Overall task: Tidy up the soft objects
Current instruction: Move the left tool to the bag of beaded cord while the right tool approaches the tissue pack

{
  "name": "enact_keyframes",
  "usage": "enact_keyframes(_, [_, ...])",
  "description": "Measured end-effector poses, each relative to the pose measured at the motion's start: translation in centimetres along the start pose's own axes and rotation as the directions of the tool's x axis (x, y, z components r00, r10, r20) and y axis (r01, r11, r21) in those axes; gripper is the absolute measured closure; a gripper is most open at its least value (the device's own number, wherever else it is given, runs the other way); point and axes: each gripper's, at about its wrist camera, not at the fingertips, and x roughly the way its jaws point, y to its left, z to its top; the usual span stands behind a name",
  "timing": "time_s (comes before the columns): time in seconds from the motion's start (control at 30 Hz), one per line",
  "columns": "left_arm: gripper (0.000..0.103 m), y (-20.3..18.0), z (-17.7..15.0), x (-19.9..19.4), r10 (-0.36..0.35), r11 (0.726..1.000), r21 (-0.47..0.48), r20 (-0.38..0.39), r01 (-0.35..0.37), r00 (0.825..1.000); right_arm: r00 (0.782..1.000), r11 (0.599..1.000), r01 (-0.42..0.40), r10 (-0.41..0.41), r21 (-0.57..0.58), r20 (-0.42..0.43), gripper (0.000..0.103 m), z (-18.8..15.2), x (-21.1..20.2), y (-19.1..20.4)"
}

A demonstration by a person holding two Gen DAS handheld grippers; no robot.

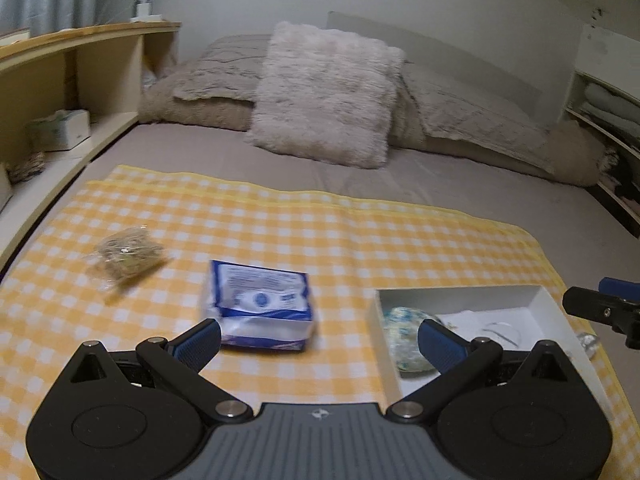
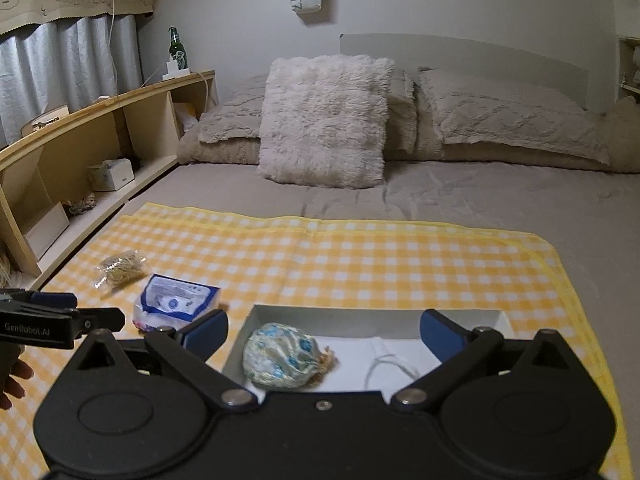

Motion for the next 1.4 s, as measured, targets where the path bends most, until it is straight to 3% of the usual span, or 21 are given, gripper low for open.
enact_keyframes(0.2, [0.000,3.1,0.3,-0.1,0.049,0.998,-0.029,0.015,-0.049,0.999,0.999,0.999,-0.035,0.035,-0.002,0.006,0.000,0.5,1.9,2.7])
enact_keyframes(0.4, [0.000,6.2,0.4,0.2,0.123,0.992,-0.036,0.027,-0.122,0.992,0.999,0.998,-0.018,0.020,-0.055,0.032,0.000,0.8,3.8,6.3])
enact_keyframes(0.83, [0.000,13.5,1.0,2.9,0.259,0.951,-0.178,0.024,-0.251,0.965,0.997,0.992,-0.075,0.077,-0.103,0.022,0.000,0.6,9.0,10.8])
enact_keyframes(1.1, [0.000,16.1,1.4,6.4,0.312,0.939,-0.162,0.021,-0.305,0.950,0.997,0.989,-0.076,0.077,-0.126,0.005,0.000,0.6,13.6,11.2])
enact_keyframes(1.23, [0.000,16.4,2.5,8.2,0.366,0.927,-0.118,0.077,-0.356,0.927,0.991,0.978,-0.131,0.133,-0.159,0.004,0.000,0.4,15.6,11.4])
enact_keyframes(1.4, [0.000,17.5,4.7,10.9,0.355,0.930,-0.135,0.105,-0.340,0.929,0.987,0.968,-0.160,0.158,-0.192,-0.028,0.000,0.2,17.7,12.1])
